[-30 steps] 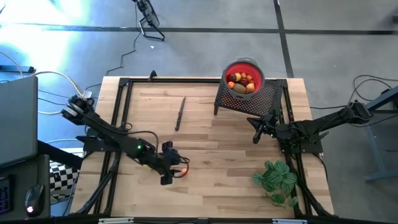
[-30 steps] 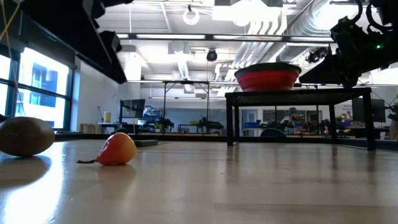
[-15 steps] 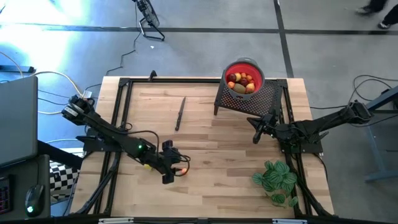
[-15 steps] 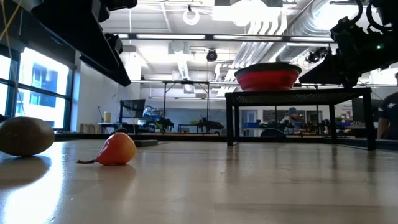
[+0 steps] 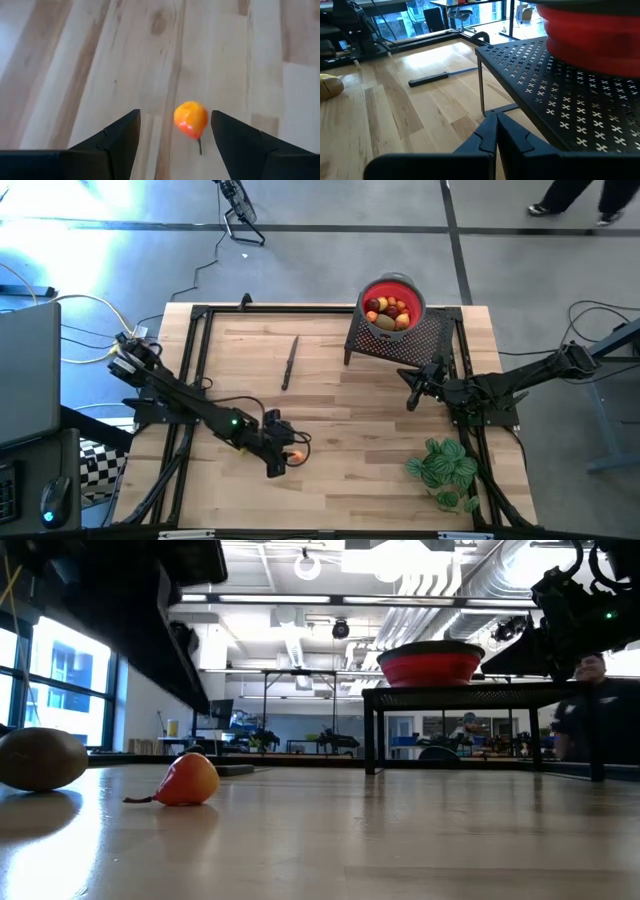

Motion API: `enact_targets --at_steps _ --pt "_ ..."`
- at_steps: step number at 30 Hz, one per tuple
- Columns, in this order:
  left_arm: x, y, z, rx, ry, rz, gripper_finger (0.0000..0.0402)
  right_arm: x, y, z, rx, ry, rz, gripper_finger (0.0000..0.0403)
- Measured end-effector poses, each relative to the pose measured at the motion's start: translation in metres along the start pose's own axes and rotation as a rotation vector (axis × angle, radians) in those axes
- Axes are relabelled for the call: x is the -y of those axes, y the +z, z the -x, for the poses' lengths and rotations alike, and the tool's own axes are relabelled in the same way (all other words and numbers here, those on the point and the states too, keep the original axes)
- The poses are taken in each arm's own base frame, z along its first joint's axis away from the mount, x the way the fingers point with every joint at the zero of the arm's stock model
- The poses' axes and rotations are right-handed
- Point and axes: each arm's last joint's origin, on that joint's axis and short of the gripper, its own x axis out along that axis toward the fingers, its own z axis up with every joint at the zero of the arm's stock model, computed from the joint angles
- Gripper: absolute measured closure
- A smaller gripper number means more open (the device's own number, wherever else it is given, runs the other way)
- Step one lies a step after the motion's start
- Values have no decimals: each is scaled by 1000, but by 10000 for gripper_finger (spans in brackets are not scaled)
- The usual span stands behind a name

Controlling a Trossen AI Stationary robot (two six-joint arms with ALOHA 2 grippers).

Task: Pick & Place Fruit
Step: Put the orange pear into the red strainer bowl on the shelf

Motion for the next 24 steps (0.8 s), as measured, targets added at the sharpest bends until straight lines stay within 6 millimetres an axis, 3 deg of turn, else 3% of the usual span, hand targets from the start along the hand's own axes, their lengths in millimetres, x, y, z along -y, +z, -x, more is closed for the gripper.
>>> enact_targets --at_steps 15,24 --pt "8 -16 -39 -77 -39 -8 162 0 0 0 -3 -1 3 401" --pt "10 -20 -49 -80 -54 -2 162 0 0 0 -3 -2 4 400"
